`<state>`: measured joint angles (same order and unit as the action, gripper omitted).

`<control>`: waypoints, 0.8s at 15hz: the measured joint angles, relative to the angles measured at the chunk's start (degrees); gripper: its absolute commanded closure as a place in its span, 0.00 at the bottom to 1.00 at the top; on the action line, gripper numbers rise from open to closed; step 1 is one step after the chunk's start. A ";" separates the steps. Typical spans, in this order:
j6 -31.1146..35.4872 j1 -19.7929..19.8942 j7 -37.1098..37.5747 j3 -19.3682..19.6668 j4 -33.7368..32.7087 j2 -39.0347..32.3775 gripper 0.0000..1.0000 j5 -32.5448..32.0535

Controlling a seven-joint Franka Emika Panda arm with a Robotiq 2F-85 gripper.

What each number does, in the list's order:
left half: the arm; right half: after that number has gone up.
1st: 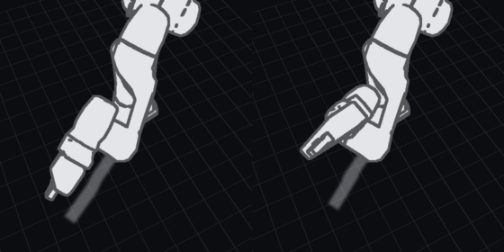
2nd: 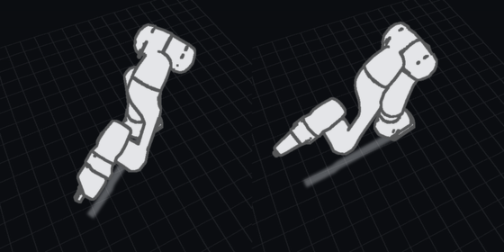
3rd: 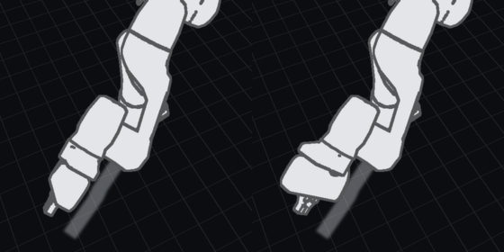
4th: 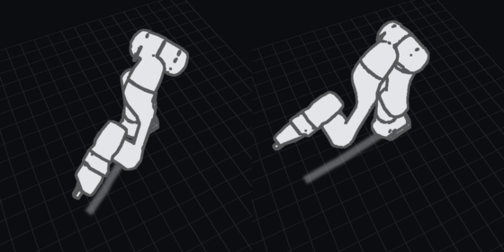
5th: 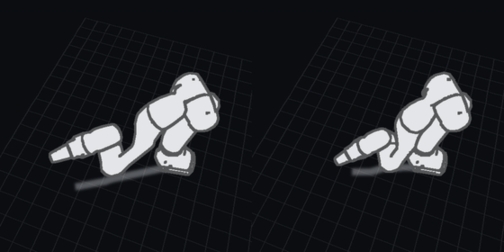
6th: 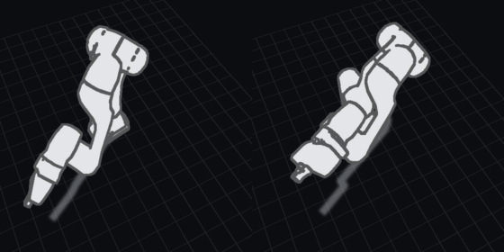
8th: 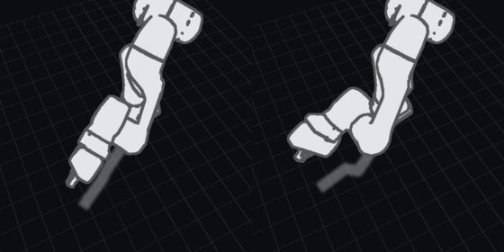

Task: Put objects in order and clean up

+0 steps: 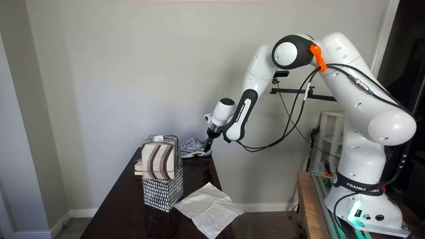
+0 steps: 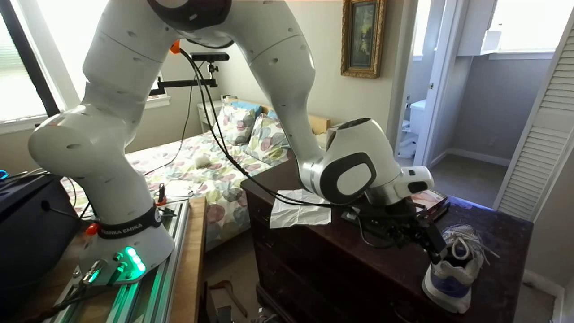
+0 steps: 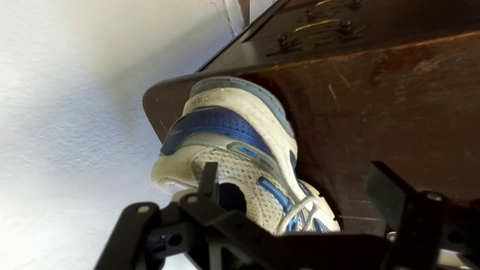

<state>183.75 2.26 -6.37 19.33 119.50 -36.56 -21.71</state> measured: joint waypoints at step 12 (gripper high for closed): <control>2.69 4.49 -6.19 -4.22 -4.51 -3.45 0.00 0.01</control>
<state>186.44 6.75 -12.56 15.11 114.98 -40.01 -21.70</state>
